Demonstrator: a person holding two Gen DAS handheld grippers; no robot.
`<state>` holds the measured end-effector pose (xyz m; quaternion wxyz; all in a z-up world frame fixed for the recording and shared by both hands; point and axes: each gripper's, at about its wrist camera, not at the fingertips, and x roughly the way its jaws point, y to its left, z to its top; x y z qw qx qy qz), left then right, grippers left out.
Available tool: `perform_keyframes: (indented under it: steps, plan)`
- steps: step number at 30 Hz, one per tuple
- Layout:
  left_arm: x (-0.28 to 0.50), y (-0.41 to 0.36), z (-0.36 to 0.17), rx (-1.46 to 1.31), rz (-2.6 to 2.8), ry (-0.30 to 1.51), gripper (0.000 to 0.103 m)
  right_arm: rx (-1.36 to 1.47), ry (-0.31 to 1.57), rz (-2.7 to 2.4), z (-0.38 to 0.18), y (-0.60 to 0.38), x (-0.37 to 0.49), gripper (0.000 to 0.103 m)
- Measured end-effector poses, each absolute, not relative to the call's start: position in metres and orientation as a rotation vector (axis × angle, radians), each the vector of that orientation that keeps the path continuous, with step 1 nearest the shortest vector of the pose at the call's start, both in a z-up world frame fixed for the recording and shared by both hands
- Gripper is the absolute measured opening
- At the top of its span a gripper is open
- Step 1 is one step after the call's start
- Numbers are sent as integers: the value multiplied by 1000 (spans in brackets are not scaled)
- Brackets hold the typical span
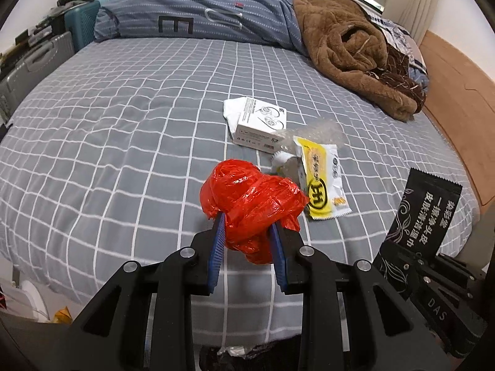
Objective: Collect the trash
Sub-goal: 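Carry the black packet and red bag with both tools over the floor bin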
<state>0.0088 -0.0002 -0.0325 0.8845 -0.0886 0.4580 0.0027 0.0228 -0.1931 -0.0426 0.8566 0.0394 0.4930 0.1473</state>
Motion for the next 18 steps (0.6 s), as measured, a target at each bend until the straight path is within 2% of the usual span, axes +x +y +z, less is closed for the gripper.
perform_keyframes:
  steps: [18]
  plan:
    - [-58,-14,-12,-166,-6,950,27,28,994,287,-20,-201,-38,3]
